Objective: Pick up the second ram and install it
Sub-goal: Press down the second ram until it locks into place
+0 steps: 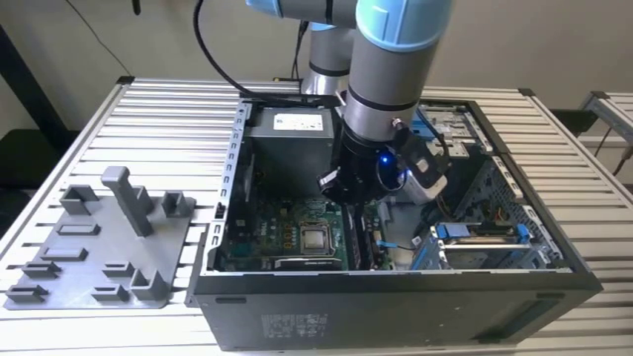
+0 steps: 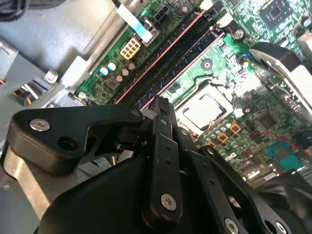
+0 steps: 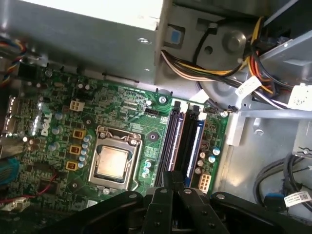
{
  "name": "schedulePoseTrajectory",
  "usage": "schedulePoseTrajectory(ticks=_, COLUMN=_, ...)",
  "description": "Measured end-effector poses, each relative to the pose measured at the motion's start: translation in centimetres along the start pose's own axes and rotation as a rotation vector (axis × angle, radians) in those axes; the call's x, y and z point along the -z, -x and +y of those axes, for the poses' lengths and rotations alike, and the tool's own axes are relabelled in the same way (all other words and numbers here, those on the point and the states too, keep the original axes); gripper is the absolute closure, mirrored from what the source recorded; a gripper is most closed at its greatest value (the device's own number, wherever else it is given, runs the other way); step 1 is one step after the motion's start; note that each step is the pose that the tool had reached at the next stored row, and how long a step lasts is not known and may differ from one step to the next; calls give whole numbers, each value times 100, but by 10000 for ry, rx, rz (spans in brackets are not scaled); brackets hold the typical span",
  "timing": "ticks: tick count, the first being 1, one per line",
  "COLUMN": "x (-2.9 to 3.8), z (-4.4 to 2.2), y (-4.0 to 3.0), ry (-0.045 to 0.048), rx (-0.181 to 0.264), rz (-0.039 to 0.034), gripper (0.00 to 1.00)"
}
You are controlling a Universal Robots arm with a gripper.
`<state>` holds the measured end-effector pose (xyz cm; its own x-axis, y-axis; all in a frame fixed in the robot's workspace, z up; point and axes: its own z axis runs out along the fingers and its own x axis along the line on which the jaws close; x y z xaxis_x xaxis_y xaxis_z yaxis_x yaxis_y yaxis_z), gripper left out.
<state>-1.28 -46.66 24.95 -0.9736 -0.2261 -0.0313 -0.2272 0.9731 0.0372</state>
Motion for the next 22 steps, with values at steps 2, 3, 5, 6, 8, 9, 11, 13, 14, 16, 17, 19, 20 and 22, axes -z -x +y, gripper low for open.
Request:
schedulePoseTrajectory(ticks=2, x=0, z=0, y=0, ry=6, rx=349, rz=-7, gripper=89)
schedulePoseTrajectory(ticks=3, x=0, z=0, y=0, ry=9, rx=514, rz=-10, gripper=89)
schedulePoseTrajectory(ticks=5, x=-1, z=0, y=0, ry=16, rx=824, rz=-13, gripper=89)
schedulePoseTrajectory(ticks=6, x=0, z=0, y=0, ry=20, rx=962, rz=-8, gripper=89)
schedulePoseTrajectory(ticks=8, x=0, z=0, y=0, ry=32, rx=1319, rz=5, gripper=89)
schedulePoseTrajectory(ticks=9, x=0, z=0, y=0, ry=38, rx=1499, rz=12, gripper=89)
schedulePoseTrajectory(ticks=11, x=0, z=0, y=0, ry=51, rx=1874, rz=25, gripper=89)
schedulePoseTrajectory(ticks=13, x=0, z=0, y=0, ry=61, rx=2234, rz=36, gripper=89)
schedulePoseTrajectory(ticks=14, x=0, z=0, y=0, ry=67, rx=2414, rz=40, gripper=89)
schedulePoseTrajectory(ticks=16, x=0, z=0, y=0, ry=79, rx=2773, rz=53, gripper=89)
schedulePoseTrajectory(ticks=17, x=0, z=0, y=0, ry=85, rx=2970, rz=59, gripper=89)
schedulePoseTrajectory(ticks=19, x=0, z=0, y=0, ry=94, rx=3329, rz=65, gripper=89)
schedulePoseTrajectory(ticks=20, x=0, z=0, y=0, ry=98, rx=3498, rz=66, gripper=89)
schedulePoseTrajectory(ticks=22, x=0, z=0, y=0, ry=106, rx=3863, rz=66, gripper=89)
